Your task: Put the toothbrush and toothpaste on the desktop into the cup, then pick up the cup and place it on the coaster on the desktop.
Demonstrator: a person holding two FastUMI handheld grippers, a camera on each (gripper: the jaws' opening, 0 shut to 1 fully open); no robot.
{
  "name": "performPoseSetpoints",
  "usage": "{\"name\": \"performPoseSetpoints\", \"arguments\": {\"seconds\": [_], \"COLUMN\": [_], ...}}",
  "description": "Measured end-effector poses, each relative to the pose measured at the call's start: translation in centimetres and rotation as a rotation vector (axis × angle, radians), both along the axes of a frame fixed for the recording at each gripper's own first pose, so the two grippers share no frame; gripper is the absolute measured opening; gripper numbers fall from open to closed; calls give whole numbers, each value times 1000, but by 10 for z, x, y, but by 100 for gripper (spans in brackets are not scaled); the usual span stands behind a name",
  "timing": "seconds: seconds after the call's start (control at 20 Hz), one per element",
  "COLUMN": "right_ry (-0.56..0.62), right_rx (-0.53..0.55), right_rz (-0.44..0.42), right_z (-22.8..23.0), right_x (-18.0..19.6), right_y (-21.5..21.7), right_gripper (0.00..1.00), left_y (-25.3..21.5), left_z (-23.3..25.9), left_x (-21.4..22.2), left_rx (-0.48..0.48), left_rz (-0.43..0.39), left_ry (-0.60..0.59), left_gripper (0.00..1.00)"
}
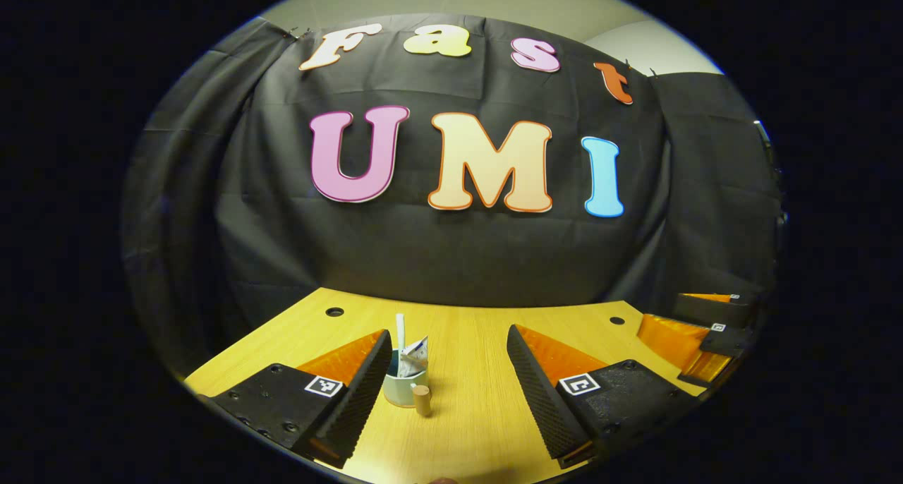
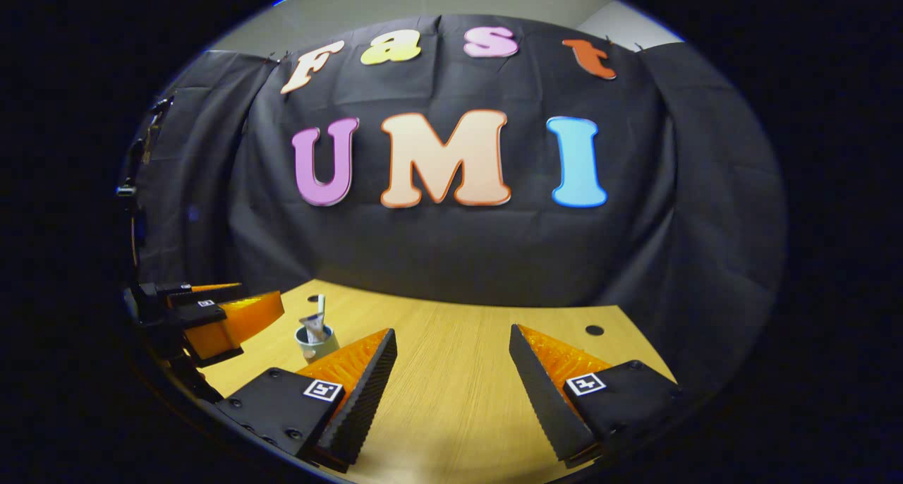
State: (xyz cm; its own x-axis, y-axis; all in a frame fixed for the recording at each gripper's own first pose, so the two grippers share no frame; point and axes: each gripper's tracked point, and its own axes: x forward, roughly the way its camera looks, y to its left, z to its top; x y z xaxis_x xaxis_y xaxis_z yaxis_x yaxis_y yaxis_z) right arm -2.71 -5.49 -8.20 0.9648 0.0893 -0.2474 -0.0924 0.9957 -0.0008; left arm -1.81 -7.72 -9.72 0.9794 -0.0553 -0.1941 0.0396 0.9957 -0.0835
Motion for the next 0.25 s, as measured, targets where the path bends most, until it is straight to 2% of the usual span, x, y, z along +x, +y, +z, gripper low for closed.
{"name": "performPoseSetpoints", "arguments": {"seconds": [0.1,0.25], "right_ry": [-61,-62], "right_rx": [22,71], "right_rz": [-40,-80], "right_z": [9,6], "right_x": [3,13], "right_y": [-8,-3], "right_gripper": [99,98], "left_y": [-4,-3], "left_z": [19,38], "left_x": [-5,-7], "left_rx": [0,34], "left_rz": [4,-19], "left_ry": [-42,-77], "left_gripper": [94,94]}}
